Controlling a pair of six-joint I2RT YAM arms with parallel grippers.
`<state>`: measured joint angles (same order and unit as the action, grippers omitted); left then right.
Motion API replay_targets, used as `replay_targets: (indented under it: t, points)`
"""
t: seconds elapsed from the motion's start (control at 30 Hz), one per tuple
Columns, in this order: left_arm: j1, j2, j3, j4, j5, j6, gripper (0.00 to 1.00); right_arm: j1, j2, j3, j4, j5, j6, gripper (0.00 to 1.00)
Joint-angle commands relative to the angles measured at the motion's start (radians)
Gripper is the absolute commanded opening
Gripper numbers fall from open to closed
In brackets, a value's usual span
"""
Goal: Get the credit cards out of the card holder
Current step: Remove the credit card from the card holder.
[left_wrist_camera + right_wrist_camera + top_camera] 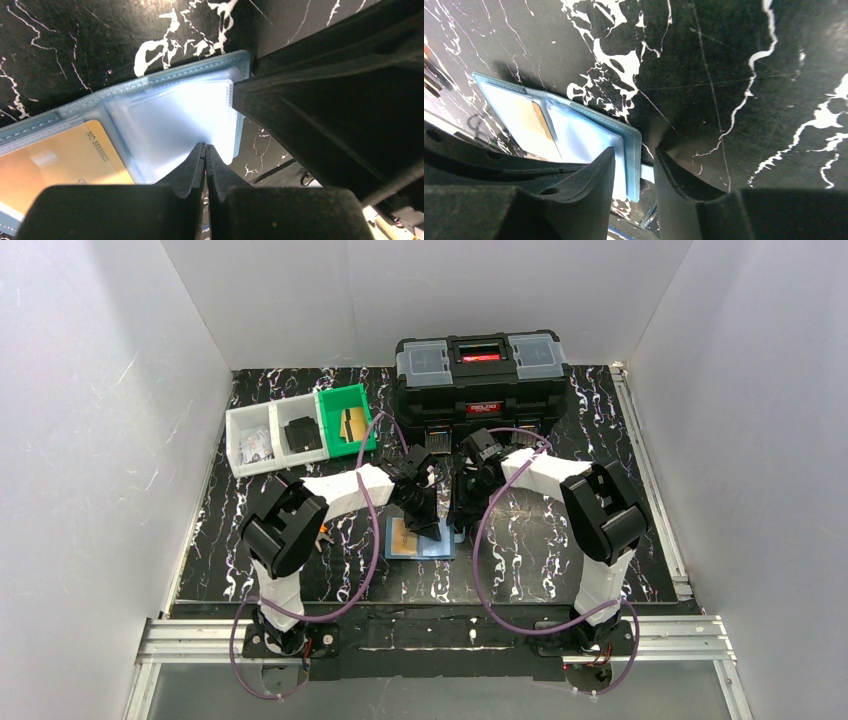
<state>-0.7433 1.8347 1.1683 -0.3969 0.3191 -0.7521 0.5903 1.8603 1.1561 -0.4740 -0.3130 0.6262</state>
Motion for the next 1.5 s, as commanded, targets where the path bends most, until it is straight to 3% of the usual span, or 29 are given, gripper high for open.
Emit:
replay_targets:
  t: [0.0, 0.37, 0.9, 1.13, 1.37, 1.47]
  points:
    - [-0.004, 0.02, 0.04, -0.022, -0.024, -0.031, 0.0, -0.02, -0.04, 0.045, -0.045, 0.06, -0.034, 0.44]
    - [-0.004, 0.037, 0.068, -0.018, -0.017, -0.046, 0.02, -0.06, -0.157, 0.091, -0.144, 0.09, -0.035, 0.48]
    - [-0.005, -0.028, 0.129, -0.048, -0.017, -0.009, 0.3, -0.07, -0.28, 0.093, -0.203, 0.103, -0.028, 0.53]
    - [0.018, -0.086, 0.156, -0.152, -0.105, 0.03, 0.34, -0.07, -0.303, 0.073, -0.183, 0.046, 0.002, 0.54]
    - [0.12, -0.199, 0.068, -0.248, -0.181, 0.084, 0.35, -0.053, -0.296, 0.001, -0.054, -0.092, 0.09, 0.54]
    - [0.157, -0.229, 0.01, -0.267, -0.216, 0.113, 0.3, -0.026, -0.268, -0.015, 0.004, -0.137, 0.129, 0.54]
